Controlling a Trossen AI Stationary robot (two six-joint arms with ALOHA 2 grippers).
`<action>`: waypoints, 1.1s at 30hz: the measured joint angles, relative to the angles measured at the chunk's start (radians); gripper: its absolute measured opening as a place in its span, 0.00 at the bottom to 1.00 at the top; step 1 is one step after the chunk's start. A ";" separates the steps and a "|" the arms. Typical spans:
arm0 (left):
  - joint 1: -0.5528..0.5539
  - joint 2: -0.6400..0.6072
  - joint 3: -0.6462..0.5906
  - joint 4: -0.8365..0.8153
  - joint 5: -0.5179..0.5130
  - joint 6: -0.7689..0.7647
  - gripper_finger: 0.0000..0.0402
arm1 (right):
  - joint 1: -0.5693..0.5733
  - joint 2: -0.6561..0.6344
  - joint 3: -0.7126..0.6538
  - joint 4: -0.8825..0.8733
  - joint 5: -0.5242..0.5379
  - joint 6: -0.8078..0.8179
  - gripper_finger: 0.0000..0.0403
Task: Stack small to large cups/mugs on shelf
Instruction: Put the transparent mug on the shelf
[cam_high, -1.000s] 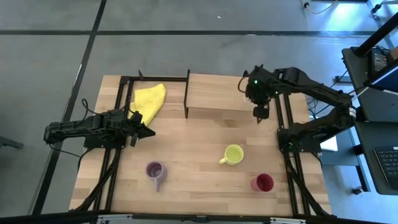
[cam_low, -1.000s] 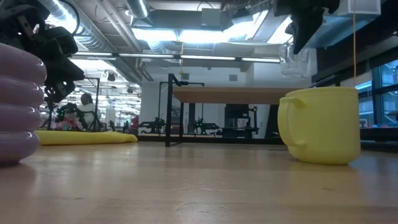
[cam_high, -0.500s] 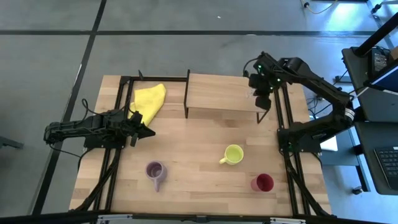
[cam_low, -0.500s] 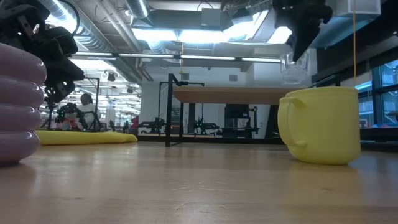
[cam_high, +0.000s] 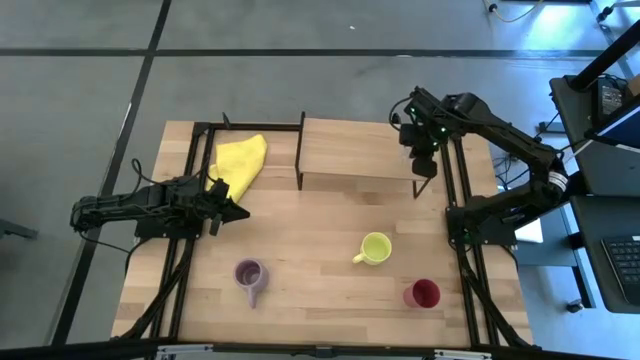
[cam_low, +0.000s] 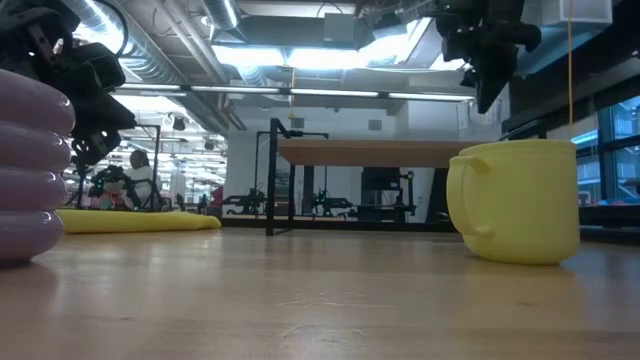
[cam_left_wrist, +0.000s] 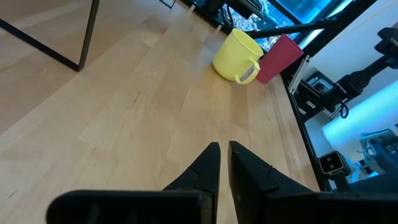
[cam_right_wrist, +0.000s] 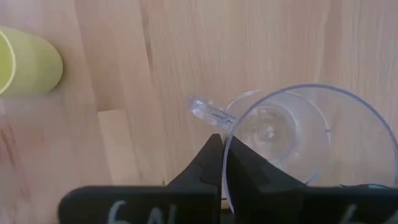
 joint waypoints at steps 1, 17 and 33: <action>0.000 0.000 0.000 0.000 0.000 0.000 0.07 | 0.000 0.000 0.002 0.000 0.000 0.001 0.03; 0.000 0.000 0.000 0.000 -0.002 0.000 0.07 | 0.008 0.006 0.000 0.008 0.082 0.031 0.24; 0.000 0.000 0.000 0.000 -0.003 0.000 0.07 | 0.015 -0.049 0.082 0.036 0.160 0.015 0.30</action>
